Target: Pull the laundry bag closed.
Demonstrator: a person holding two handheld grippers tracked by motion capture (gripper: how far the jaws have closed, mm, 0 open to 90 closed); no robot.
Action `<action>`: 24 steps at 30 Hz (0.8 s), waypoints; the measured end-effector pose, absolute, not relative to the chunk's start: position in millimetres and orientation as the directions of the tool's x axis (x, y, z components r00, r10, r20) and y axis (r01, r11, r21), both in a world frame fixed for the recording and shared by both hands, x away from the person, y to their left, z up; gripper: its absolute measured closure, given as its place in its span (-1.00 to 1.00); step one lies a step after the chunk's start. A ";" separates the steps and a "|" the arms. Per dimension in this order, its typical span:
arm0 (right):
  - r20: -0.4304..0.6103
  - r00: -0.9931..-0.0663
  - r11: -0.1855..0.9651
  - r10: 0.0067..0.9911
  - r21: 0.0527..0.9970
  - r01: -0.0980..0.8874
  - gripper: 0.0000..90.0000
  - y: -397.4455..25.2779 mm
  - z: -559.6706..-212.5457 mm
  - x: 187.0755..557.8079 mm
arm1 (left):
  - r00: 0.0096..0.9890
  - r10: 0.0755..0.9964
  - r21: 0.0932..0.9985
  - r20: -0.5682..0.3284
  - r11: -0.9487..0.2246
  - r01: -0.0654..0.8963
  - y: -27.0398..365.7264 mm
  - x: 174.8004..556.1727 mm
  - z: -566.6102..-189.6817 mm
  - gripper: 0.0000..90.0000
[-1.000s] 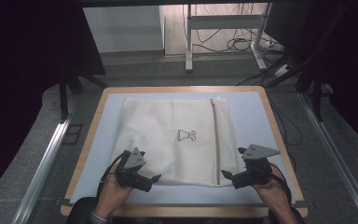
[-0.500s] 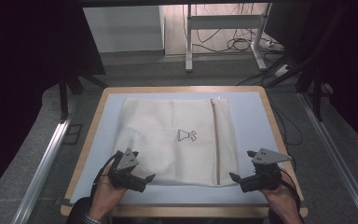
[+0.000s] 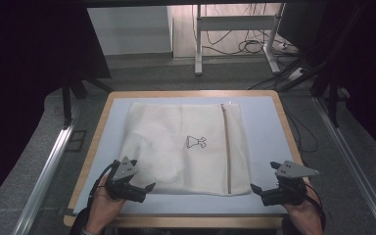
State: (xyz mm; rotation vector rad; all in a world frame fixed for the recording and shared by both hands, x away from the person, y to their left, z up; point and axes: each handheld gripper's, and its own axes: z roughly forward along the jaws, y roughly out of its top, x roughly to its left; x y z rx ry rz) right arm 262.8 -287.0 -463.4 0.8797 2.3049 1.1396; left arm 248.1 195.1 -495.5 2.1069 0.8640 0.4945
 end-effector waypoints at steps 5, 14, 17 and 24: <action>-0.086 -0.700 0.457 0.709 0.812 0.363 -1.00 -292.9 -465.4 260.1 | 0.679 0.733 0.794 0.044 -0.439 0.422 202.2 245.1 -497.0 -0.98; -0.084 -0.680 0.450 0.729 0.806 0.384 -1.00 -303.8 -470.6 255.4 | 0.664 0.747 0.796 0.038 -0.424 0.432 212.0 240.8 -501.2 -0.98; -0.083 -0.675 0.453 0.733 0.800 0.394 -1.00 -306.9 -473.1 254.5 | 0.661 0.750 0.796 0.030 -0.417 0.438 215.1 239.3 -503.6 -0.98; -0.068 -0.668 0.453 0.741 0.785 0.422 -1.00 -311.2 -478.8 252.1 | 0.657 0.753 0.788 0.026 -0.421 0.450 218.1 237.2 -508.2 -0.98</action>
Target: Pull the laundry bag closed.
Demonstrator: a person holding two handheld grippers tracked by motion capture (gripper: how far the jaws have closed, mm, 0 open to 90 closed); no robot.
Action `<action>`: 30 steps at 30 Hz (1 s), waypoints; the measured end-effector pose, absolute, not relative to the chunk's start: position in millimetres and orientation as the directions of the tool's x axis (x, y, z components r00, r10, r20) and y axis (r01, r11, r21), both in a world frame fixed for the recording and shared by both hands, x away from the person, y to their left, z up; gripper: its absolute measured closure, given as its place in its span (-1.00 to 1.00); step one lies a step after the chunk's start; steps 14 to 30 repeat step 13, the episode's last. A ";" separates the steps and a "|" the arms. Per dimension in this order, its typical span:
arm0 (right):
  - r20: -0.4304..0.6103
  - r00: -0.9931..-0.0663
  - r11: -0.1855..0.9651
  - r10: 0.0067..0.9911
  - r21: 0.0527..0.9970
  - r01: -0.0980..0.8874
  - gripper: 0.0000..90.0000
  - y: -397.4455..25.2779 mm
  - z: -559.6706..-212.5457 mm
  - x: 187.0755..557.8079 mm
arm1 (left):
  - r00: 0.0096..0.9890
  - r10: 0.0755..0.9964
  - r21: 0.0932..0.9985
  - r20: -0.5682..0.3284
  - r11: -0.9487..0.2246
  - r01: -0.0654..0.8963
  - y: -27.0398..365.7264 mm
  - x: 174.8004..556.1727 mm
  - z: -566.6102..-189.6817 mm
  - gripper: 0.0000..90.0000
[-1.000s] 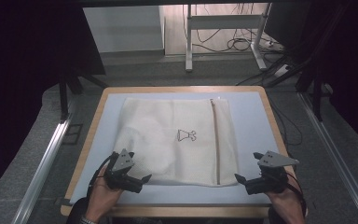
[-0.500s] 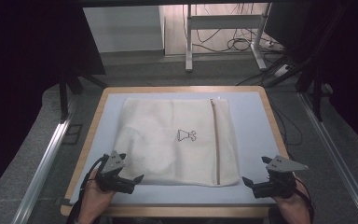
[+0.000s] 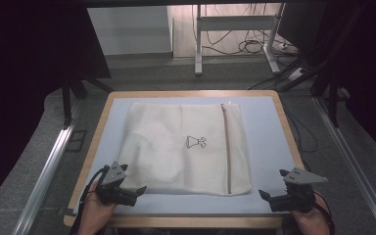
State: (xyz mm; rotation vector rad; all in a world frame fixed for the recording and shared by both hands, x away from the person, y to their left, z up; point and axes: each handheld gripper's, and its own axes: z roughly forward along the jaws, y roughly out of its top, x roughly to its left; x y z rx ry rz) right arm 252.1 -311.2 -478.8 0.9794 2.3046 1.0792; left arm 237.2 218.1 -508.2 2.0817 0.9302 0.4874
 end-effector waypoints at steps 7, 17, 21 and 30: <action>-0.054 -0.659 0.454 0.751 0.766 0.454 -1.00 -315.5 -484.4 252.7 | 0.650 0.759 0.783 0.010 -0.411 0.467 222.8 236.1 -511.7 -0.98; -0.055 -0.662 0.463 0.747 0.757 0.461 -1.00 -315.0 -486.2 253.4 | 0.652 0.758 0.778 0.009 -0.415 0.471 221.6 236.6 -511.9 -0.98; -0.055 -0.662 0.463 0.747 0.757 0.461 -1.00 -315.0 -486.2 253.4 | 0.652 0.758 0.778 0.009 -0.415 0.471 221.6 236.6 -511.9 -0.98; -0.055 -0.662 0.463 0.747 0.757 0.461 -1.00 -315.0 -486.2 253.4 | 0.652 0.758 0.778 0.009 -0.415 0.471 221.6 236.6 -511.9 -0.98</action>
